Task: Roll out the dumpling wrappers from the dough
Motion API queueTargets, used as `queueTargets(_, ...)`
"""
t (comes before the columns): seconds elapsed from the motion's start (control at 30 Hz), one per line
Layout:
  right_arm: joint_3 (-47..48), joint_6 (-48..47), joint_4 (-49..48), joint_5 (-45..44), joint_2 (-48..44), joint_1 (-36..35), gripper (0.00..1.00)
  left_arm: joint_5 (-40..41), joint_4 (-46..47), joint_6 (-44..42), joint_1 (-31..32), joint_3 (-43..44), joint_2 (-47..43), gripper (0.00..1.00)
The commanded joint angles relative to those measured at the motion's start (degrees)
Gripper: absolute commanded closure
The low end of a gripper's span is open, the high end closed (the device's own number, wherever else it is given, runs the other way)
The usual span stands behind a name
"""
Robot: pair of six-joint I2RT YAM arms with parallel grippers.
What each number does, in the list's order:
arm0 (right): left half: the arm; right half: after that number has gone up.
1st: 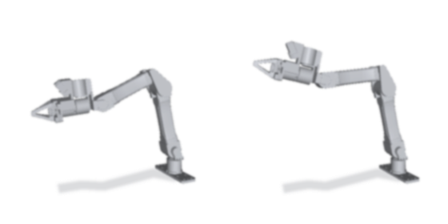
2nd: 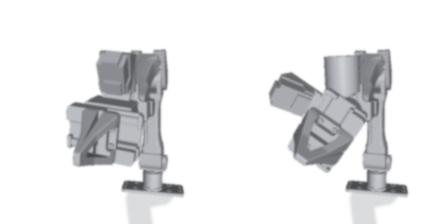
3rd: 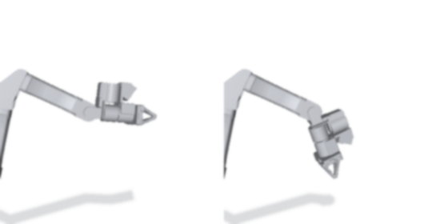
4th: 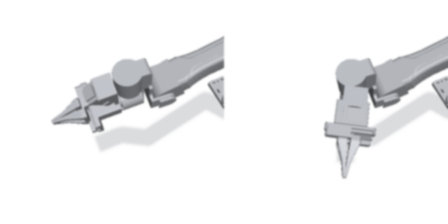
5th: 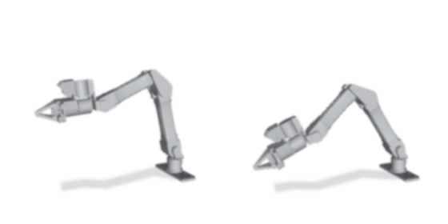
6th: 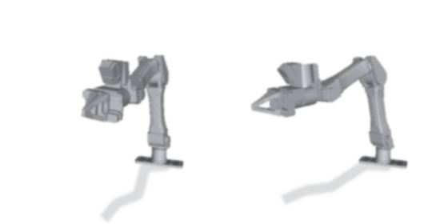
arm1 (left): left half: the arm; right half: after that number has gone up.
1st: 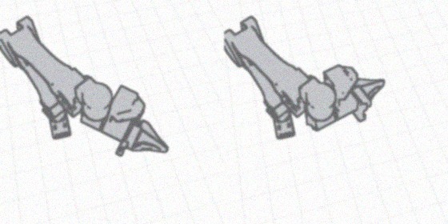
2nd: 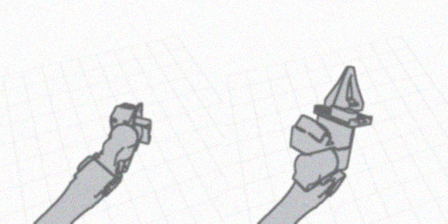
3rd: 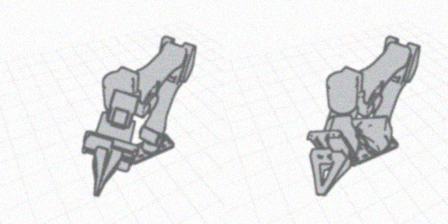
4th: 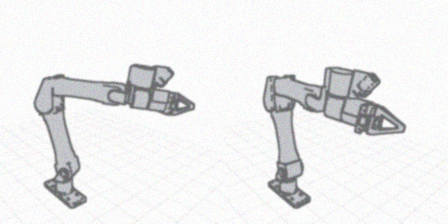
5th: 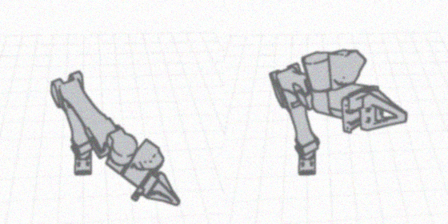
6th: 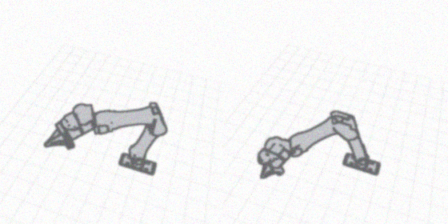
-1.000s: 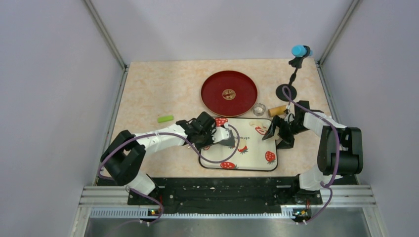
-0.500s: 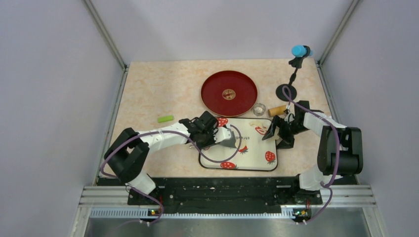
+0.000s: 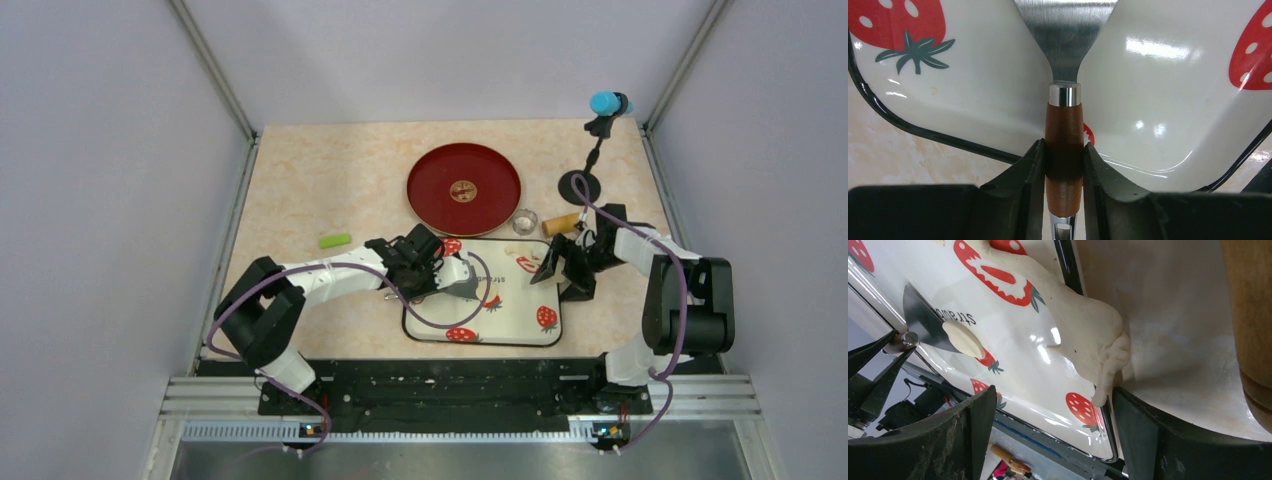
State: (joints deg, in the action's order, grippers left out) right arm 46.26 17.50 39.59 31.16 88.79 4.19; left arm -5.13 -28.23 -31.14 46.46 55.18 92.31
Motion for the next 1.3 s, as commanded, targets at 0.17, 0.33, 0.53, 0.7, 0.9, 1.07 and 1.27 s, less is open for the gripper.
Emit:
queueTargets(0.17,1.9,-1.2,-0.7,0.7,0.4,0.1,0.17,-0.6,2.8,5.3,0.5,-2.5,-3.6,1.00)
queueTargets(0.33,1.8,-1.4,-0.7,0.8,0.3,0.1,0.17,2.3,1.9,8.6,0.5,-3.1,-4.1,1.00)
queueTargets(0.53,1.6,-1.3,-0.7,0.8,0.4,0.1,0.17,6.5,0.3,9.6,0.5,-2.2,-2.8,1.00)
queueTargets(0.7,1.9,-1.3,-0.8,1.0,0.4,0.1,0.17,7.9,-0.7,9.8,0.5,0.2,-0.2,1.00)
queueTargets(0.9,2.0,-1.3,-0.8,1.2,0.3,0.1,0.17,7.1,-0.9,9.4,0.6,2.7,1.5,1.00)
queueTargets(1.07,2.1,-1.3,-0.8,1.3,0.4,0.1,0.17,6.2,-0.9,9.1,0.7,3.1,1.8,1.00)
queueTargets(1.27,2.2,-1.4,-0.8,1.4,0.4,0.1,0.17,2.4,1.2,7.9,0.7,0.1,-1.0,1.00)
